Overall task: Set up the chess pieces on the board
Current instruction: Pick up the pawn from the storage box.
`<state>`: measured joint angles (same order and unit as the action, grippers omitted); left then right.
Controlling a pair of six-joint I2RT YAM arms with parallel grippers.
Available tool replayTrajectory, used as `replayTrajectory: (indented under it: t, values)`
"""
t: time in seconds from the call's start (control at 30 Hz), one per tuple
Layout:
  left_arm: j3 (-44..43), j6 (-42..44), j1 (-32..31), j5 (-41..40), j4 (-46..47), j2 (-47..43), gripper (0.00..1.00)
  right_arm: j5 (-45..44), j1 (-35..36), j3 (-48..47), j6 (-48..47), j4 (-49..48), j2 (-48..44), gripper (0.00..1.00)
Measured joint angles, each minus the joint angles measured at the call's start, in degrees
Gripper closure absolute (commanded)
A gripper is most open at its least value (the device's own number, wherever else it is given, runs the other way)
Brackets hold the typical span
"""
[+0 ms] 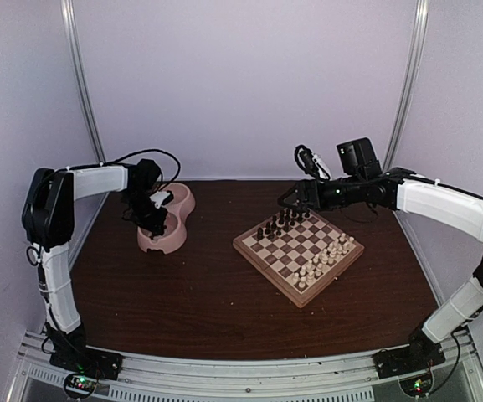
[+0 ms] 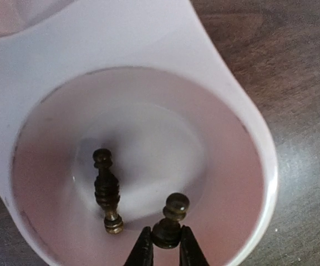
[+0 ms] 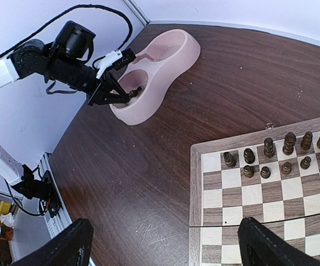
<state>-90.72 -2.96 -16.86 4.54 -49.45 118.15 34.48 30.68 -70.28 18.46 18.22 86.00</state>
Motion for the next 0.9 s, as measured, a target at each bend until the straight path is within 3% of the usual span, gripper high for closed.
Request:
replayTrajectory:
  t: [0.4, 0.5, 0.77, 0.9]
  values:
    - [12.26, -2.03, -0.59, 3.28, 12.81, -11.50, 0.92, 2.08, 0.24, -2.67, 2.25, -0.90, 3.13, 0.08]
    - [13.31, -1.99, -2.45, 4.66, 14.25, -13.60, 0.91, 3.04, 0.85, -4.00, 2.95, -1.18, 4.55, 0.14]
    - [15.45, -0.35, -18.99, 7.23, 24.20, -17.94, 0.91, 6.71, 5.29, -8.13, 5.68, -0.85, 12.63, 0.34]
    - [17.86, -0.76, -22.62, 10.34, 29.77, -18.08, 0.91, 7.93, 6.54, -7.96, 8.96, -2.01, 13.99, 0.45]
